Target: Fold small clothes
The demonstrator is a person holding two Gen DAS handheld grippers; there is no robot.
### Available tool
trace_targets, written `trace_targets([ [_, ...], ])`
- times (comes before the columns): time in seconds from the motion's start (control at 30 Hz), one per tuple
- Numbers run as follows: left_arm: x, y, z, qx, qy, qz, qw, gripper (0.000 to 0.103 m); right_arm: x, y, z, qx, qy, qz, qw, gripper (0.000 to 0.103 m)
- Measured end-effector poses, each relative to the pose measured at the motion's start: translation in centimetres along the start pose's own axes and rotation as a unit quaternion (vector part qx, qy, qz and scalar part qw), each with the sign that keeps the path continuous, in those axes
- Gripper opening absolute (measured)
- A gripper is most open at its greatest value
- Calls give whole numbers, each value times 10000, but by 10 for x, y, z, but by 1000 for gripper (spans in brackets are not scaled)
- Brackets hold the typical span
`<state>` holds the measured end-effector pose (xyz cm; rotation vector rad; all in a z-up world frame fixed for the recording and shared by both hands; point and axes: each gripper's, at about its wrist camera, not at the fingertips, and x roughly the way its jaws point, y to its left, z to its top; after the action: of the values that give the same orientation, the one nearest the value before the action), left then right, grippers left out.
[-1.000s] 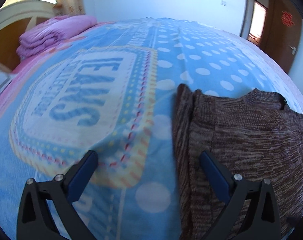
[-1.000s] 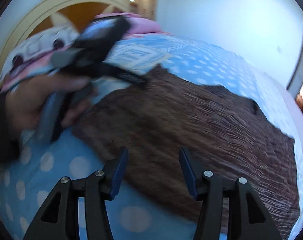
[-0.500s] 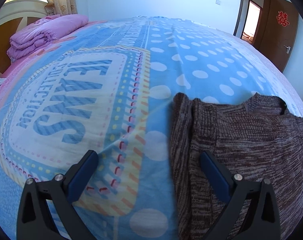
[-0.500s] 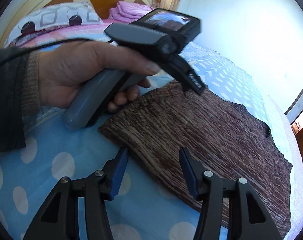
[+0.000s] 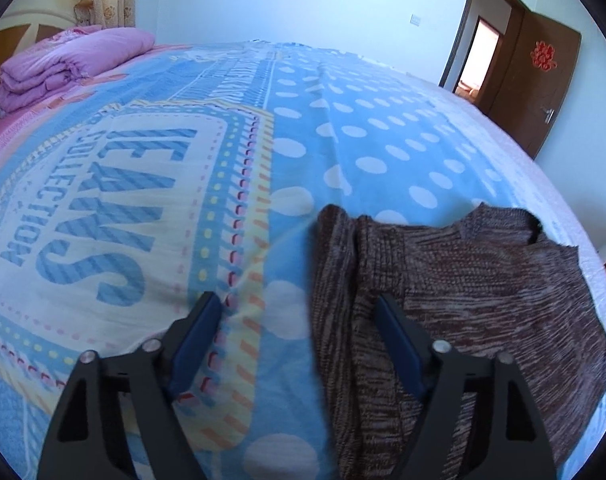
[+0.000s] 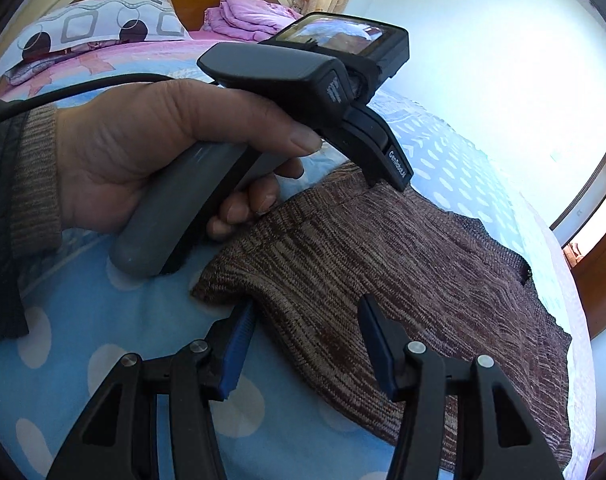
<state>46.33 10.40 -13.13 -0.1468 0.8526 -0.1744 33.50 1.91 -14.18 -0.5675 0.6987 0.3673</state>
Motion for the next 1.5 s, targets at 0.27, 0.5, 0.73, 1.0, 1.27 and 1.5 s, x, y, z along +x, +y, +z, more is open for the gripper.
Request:
trace_targets([
  [0.27, 2, -19, 1, 446, -8, -253, 9987, 65, 0, 8, 0, -109, -48, -116, 9999, 48],
  [0.5, 5, -9, 2, 219, 63, -527, 9984, 20, 0, 18, -1, -318, -49, -113, 9994, 12],
  [0.73, 4, -3, 2, 18, 113, -694, 9975, 9, -9, -1, -1, 173, -174, 309, 9992, 8],
  [1.0, -8, -1, 10, -443, 258, -790, 9956, 6, -27, -32, -6, 743, -463, 716, 9936, 8],
  [1.27, -32, -10, 20, -716, 102, -1033, 9920, 5, -57, -73, -21, 1351, -715, 943, 9837, 7],
  [1.5, -51, -53, 34, -438, -95, -1088, 9930, 5, -76, -105, -31, 1746, -906, 944, 9759, 7],
])
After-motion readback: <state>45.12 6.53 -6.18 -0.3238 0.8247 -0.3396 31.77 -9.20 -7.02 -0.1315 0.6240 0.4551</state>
